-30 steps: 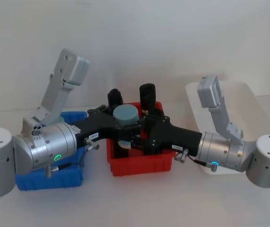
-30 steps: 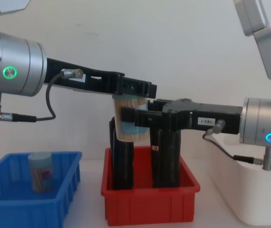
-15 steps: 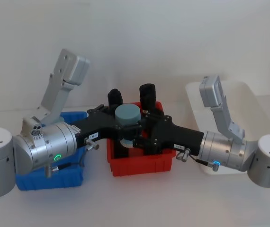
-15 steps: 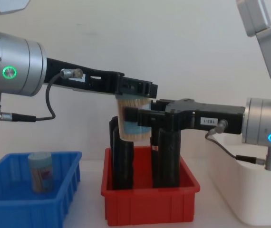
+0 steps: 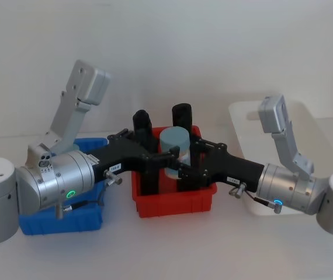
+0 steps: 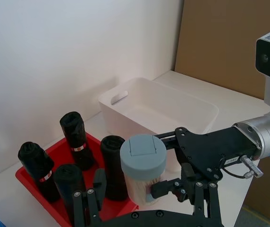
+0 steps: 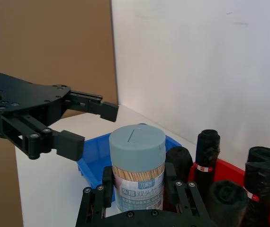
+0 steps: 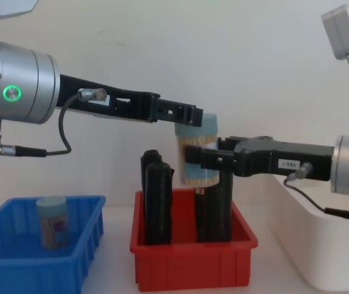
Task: Pick the cotton swabs from the blue box and place them into the white box.
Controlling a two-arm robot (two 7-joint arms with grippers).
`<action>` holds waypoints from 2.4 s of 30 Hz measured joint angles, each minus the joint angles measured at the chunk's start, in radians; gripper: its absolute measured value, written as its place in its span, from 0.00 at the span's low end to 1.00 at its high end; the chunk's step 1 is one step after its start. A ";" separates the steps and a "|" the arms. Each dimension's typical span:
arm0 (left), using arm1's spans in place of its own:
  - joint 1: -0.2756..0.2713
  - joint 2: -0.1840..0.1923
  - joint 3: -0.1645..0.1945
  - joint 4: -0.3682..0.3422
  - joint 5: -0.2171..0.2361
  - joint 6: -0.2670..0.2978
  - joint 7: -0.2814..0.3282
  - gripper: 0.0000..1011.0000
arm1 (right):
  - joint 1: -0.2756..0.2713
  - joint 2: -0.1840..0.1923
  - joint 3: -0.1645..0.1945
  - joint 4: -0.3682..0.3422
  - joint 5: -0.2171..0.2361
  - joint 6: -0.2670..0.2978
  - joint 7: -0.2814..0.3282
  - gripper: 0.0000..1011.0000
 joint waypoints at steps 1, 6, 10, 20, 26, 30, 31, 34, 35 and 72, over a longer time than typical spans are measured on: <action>0.000 0.000 0.000 0.000 0.000 0.000 0.000 0.99 | 0.000 0.000 0.000 0.000 0.000 0.000 0.000 0.63; 0.000 0.000 0.000 0.000 0.000 0.000 0.000 0.99 | -0.011 0.016 0.015 0.001 0.005 0.000 -0.043 0.63; 0.000 0.000 0.000 0.000 0.000 0.000 0.000 0.99 | -0.023 0.031 0.029 -0.001 0.008 -0.001 -0.087 0.63; 0.000 0.000 0.000 0.000 0.000 0.000 0.000 0.99 | -0.050 0.061 0.057 -0.023 0.010 -0.009 -0.191 0.63; 0.000 0.000 0.000 0.000 0.000 0.000 0.000 0.99 | -0.067 0.079 0.074 -0.038 0.004 -0.010 -0.270 0.63; 0.000 0.000 0.000 0.000 0.000 0.000 0.000 0.99 | -0.080 0.090 0.086 -0.047 -0.003 -0.003 -0.331 0.63; 0.000 0.000 0.000 0.000 0.000 0.000 0.000 0.99 | -0.081 0.092 0.088 -0.048 -0.004 -0.002 -0.340 0.63; 0.000 0.000 0.000 0.000 0.000 0.000 0.000 0.99 | -0.087 0.098 0.095 -0.051 -0.010 0.005 -0.377 0.63; 0.000 0.000 0.000 0.000 0.000 0.000 0.000 0.99 | -0.088 0.100 0.097 -0.052 -0.011 0.008 -0.391 0.63; 0.000 0.000 0.000 0.000 0.000 0.000 0.000 0.99 | -0.096 0.126 0.152 -0.008 -0.022 0.057 -0.640 0.99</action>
